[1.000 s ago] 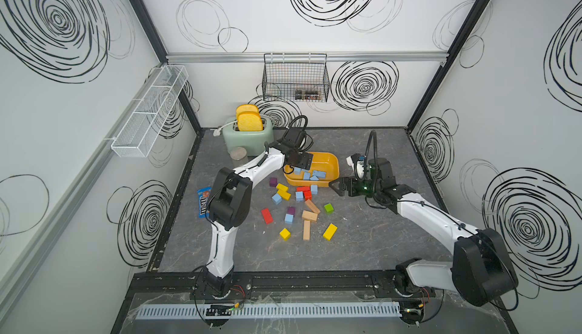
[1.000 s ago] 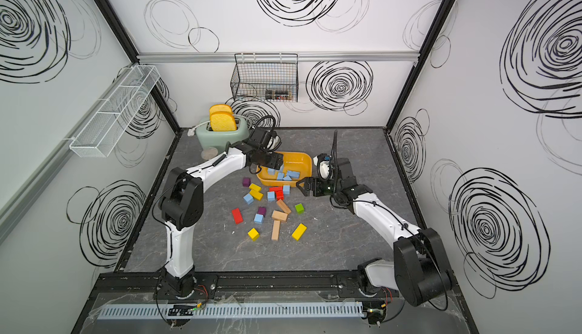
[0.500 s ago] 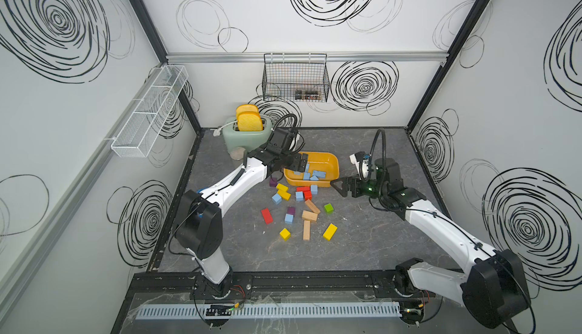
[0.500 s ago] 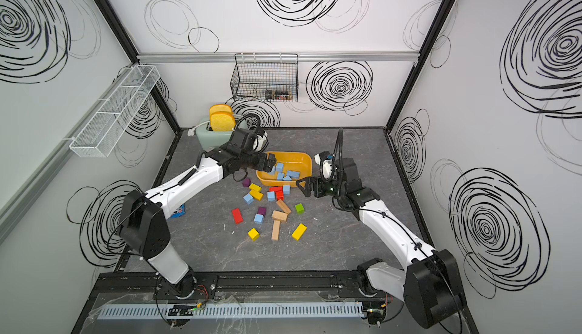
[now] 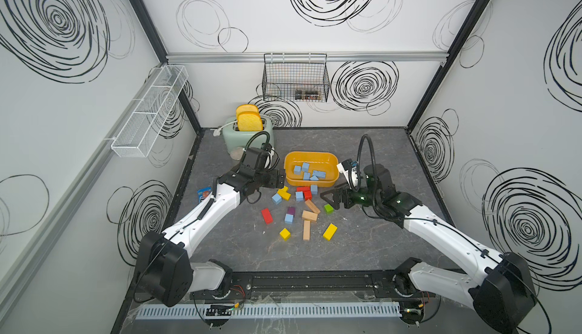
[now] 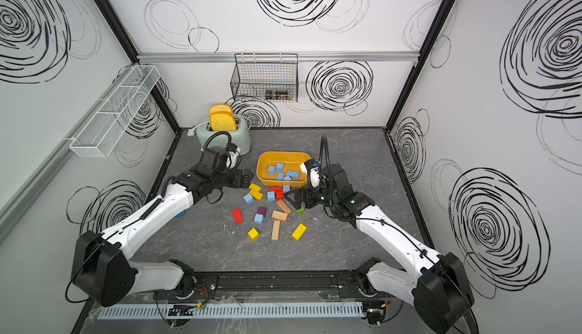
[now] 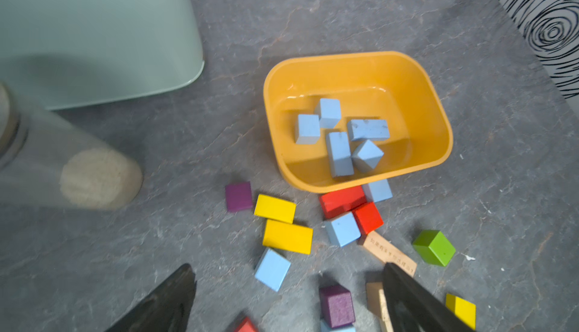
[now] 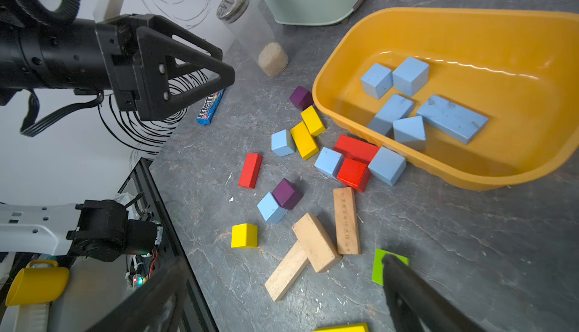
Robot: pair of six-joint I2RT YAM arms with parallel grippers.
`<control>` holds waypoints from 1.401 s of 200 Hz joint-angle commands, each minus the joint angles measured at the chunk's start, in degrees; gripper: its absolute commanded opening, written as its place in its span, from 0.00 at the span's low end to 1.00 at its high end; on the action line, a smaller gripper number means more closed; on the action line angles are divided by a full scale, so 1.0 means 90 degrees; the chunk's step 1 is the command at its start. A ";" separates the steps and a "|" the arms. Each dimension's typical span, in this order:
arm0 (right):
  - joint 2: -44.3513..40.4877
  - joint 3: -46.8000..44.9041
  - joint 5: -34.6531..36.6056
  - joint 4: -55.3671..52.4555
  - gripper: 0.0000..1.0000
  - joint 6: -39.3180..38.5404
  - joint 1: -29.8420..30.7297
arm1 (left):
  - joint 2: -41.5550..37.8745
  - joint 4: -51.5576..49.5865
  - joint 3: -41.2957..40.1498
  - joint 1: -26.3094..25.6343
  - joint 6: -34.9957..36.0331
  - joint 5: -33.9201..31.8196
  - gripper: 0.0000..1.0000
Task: Pick out the blue building blocks
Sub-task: Pick up the building block from the center of the board.
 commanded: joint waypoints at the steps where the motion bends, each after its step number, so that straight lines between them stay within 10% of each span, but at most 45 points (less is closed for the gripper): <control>1: -0.0153 0.0075 0.0106 -0.0163 0.98 -0.0053 0.0126 | -0.0247 0.0155 -0.0385 0.0144 -0.0228 0.0149 0.96; 280: 0.0655 -0.0264 0.0144 0.0114 0.98 -0.0219 0.0180 | 0.1317 0.0416 -0.0897 0.0048 0.0883 0.0333 0.90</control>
